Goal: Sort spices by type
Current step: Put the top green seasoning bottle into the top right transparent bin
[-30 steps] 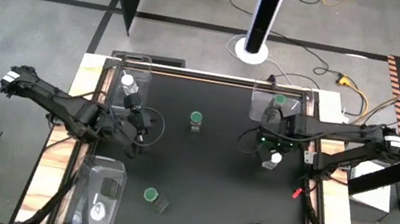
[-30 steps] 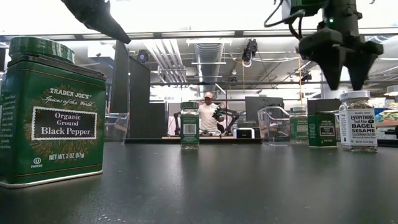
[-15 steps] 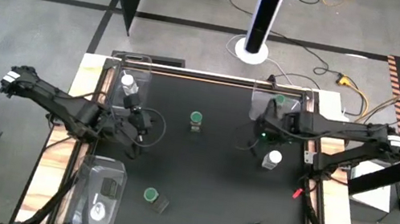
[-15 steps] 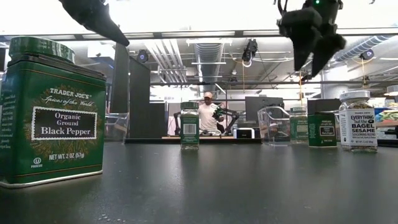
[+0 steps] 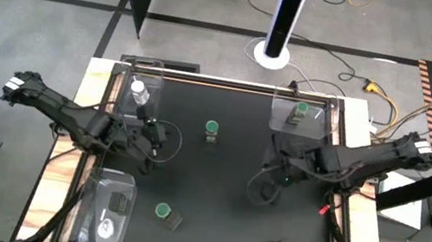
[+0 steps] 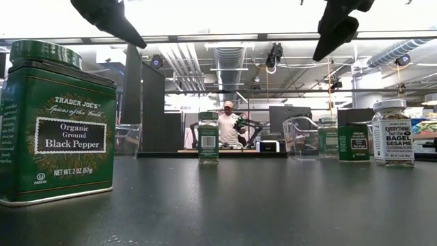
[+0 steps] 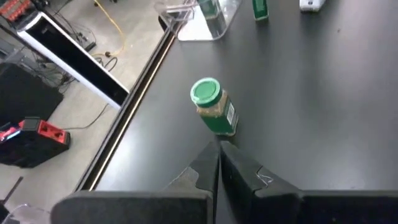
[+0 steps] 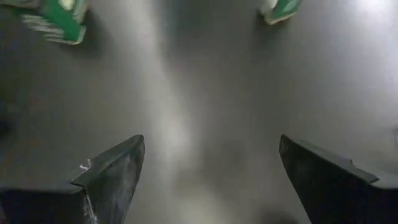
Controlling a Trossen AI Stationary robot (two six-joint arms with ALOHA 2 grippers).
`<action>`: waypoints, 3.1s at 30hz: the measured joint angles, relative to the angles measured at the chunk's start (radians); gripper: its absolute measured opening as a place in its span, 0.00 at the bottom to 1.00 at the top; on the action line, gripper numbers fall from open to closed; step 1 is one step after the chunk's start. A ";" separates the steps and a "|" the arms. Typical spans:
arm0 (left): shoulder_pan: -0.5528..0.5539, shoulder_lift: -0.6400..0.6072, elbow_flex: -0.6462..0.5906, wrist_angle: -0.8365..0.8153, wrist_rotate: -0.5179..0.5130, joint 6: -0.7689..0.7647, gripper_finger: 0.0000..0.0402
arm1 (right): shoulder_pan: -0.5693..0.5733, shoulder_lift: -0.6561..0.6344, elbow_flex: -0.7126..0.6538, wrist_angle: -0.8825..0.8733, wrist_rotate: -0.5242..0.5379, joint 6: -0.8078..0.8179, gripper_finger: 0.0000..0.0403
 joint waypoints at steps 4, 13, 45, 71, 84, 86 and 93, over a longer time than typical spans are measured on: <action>0.001 0.001 0.003 0.042 0.000 0.006 0.00 | 0.038 0.048 0.000 0.040 0.079 -0.008 0.90; 0.001 0.001 0.003 0.062 0.039 -0.191 0.00 | 0.138 0.172 -0.008 0.304 0.089 -0.272 0.90; -0.228 0.097 0.027 0.176 0.287 -0.303 0.00 | 0.347 0.358 -0.002 0.406 0.187 0.087 0.90; -0.284 0.318 0.273 0.040 0.195 -0.251 0.00 | 0.364 0.345 -0.002 0.495 0.564 -0.153 0.90; -0.127 0.349 0.345 0.025 0.094 -0.004 0.00 | 0.396 0.253 -0.099 0.692 0.674 -0.410 0.90; -0.067 0.346 0.338 0.031 0.119 0.019 0.00 | 0.393 0.211 -0.115 0.714 0.674 -0.458 0.90; 0.153 0.344 0.266 0.136 0.266 0.147 0.11 | 0.355 0.039 -0.224 0.759 0.673 -0.503 0.90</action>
